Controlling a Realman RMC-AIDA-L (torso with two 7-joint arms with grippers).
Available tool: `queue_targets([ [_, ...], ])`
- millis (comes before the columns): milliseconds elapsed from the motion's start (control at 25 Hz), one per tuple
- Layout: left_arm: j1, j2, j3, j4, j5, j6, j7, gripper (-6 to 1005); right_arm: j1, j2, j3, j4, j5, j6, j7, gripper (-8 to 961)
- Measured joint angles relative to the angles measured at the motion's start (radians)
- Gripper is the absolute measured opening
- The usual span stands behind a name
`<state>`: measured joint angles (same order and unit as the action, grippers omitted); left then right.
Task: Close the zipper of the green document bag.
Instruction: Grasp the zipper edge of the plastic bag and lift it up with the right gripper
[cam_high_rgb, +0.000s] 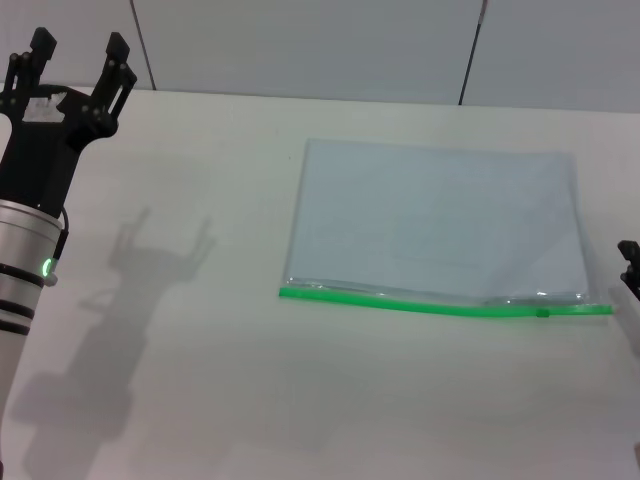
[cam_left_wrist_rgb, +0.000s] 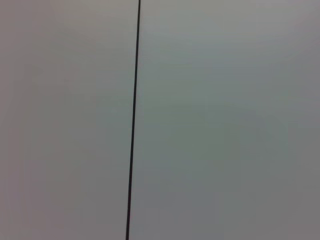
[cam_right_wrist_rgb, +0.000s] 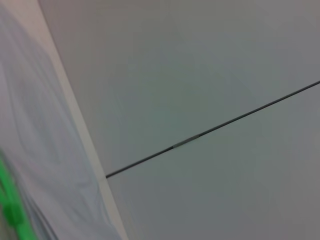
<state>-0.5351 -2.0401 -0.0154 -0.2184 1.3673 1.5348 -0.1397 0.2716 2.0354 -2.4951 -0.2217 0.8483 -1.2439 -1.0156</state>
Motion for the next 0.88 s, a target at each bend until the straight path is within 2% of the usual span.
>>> queue_targets([
  [440, 0.003, 0.0, 0.0, 0.005, -0.001, 0.001, 0.0, 824, -0.001, 0.0, 0.002, 0.01, 0.007, 0.115, -0.144, 770],
  [880, 0.003, 0.0, 0.0, 0.005, -0.001, 0.0, 0.0, 822, -0.006, 0.002, -0.006, -0.001, 0.007, 0.178, -0.181, 756],
])
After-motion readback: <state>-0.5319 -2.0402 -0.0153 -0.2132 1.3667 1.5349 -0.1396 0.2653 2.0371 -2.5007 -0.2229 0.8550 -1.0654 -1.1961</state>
